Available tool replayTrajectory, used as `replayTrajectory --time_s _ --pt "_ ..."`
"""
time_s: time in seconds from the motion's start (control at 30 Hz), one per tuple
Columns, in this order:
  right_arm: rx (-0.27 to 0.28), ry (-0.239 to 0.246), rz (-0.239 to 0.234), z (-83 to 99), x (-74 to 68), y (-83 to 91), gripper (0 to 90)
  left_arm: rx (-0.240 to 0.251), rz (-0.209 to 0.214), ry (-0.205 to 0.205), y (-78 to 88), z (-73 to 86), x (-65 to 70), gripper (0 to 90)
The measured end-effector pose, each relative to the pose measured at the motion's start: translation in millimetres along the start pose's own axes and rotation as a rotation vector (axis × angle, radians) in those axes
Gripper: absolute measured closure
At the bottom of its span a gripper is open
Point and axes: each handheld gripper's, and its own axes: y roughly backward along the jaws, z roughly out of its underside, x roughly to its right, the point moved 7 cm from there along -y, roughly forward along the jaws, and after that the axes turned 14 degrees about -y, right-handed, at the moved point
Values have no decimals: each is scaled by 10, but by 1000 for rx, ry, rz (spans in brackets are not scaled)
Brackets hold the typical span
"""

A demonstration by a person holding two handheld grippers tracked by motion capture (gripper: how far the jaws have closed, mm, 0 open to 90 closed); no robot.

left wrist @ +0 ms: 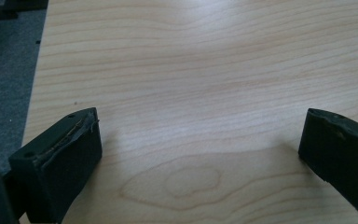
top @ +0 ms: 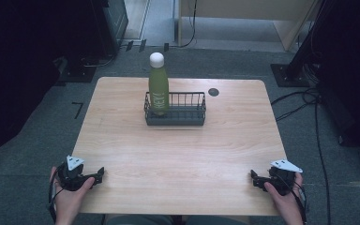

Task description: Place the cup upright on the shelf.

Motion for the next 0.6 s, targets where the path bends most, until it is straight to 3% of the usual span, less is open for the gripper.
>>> replayTrajectory --time_s 0.53,0.6 --pt "1 -3 3 2 1 2 0 2 4 -3 14 19 -8 0" --pt "1 -3 4 2 1 2 0 -2 -9 14 3 5 -3 0"
